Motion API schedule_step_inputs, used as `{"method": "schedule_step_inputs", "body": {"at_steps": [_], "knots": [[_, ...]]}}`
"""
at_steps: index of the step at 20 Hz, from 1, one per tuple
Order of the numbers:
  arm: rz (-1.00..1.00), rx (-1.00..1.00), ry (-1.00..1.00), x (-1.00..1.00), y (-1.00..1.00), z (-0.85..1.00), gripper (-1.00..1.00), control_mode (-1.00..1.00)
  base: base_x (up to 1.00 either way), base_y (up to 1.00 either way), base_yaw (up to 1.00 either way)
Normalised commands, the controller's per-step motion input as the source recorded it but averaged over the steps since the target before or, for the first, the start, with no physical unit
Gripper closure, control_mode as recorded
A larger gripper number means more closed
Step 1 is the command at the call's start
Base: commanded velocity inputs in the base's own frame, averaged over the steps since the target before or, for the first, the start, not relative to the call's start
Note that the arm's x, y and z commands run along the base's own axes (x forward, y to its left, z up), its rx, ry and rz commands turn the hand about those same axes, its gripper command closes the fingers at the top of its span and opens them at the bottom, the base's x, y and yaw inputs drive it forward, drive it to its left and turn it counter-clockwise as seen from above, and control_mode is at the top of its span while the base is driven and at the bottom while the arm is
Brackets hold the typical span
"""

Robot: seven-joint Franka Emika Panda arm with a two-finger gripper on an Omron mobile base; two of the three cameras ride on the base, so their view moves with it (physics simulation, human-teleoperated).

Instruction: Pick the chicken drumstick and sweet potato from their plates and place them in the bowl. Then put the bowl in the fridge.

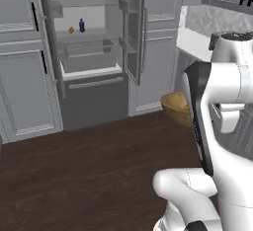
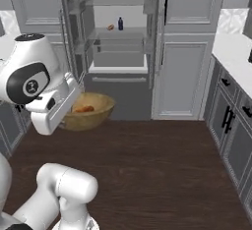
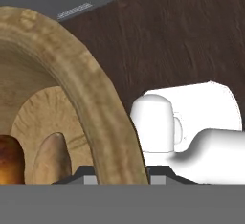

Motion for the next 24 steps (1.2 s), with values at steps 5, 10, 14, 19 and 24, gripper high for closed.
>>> {"method": "schedule_step_inputs", "body": {"at_steps": [5,10,14,19,24], "knots": [[0.00,0.00,0.00,0.00,0.00,0.00,1.00,1.00,0.93,-0.52,0.27],[0.00,0.00,0.00,0.00,0.00,0.00,1.00,1.00,0.80,-0.24,0.38],[0.00,0.00,0.00,0.00,0.00,0.00,1.00,1.00,0.38,0.00,0.50],[0.00,0.00,0.00,0.00,0.00,0.00,1.00,1.00,0.74,0.27,-0.10],[0.00,0.00,0.00,0.00,0.00,0.00,1.00,1.00,0.92,0.45,-0.16]]}}
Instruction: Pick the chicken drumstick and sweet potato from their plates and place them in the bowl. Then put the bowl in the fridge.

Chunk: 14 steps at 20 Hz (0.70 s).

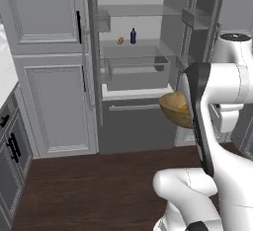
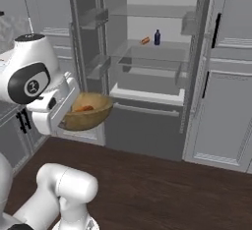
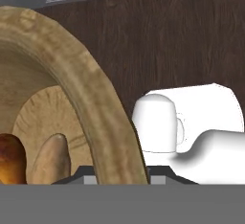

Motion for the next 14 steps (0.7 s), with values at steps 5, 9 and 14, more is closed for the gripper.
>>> {"method": "schedule_step_inputs", "body": {"at_steps": [5,9,14], "knots": [[0.00,0.00,0.00,0.00,0.00,0.00,1.00,1.00,0.82,-0.03,-0.13],[0.00,0.00,0.00,0.00,0.00,0.00,1.00,1.00,0.99,0.15,0.00],[0.00,0.00,0.00,0.00,0.00,0.00,1.00,1.00,0.88,0.05,-0.14]]}}
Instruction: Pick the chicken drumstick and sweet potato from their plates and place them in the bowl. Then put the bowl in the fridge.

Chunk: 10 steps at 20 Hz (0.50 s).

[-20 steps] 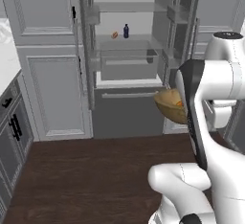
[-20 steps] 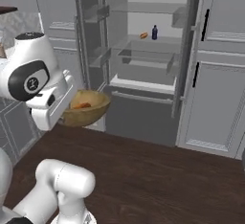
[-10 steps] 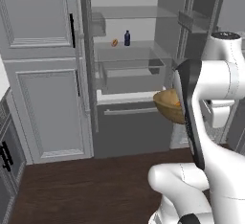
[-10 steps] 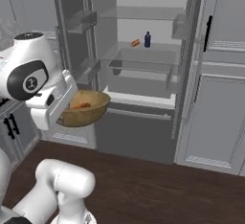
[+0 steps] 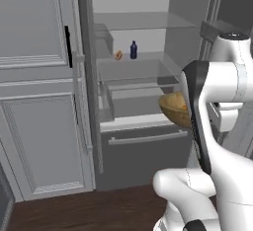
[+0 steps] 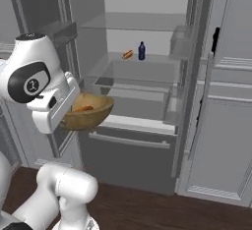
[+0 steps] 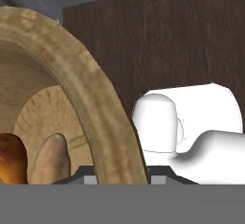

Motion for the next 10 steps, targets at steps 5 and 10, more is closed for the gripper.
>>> {"method": "schedule_step_inputs", "body": {"at_steps": [5,10], "knots": [[0.00,0.00,0.00,0.00,0.00,0.00,1.00,1.00,0.83,0.01,-0.16],[0.00,0.00,0.00,0.00,0.00,0.00,1.00,1.00,0.80,0.00,-0.14]]}}
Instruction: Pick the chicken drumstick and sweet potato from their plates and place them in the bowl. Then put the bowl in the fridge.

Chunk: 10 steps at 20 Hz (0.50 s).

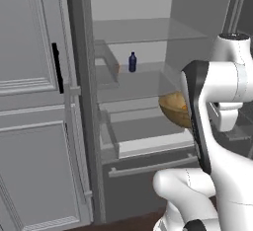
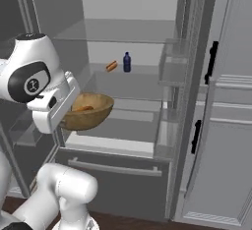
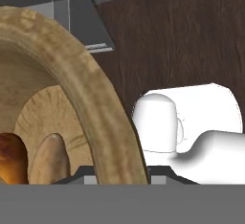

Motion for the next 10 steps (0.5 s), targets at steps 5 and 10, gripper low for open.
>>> {"method": "schedule_step_inputs", "body": {"at_steps": [5,10], "knots": [[0.00,0.00,0.00,0.00,0.00,0.00,1.00,1.00,0.77,0.01,-0.12],[0.00,0.00,0.00,0.00,0.00,0.00,1.00,1.00,0.80,0.01,-0.05]]}}
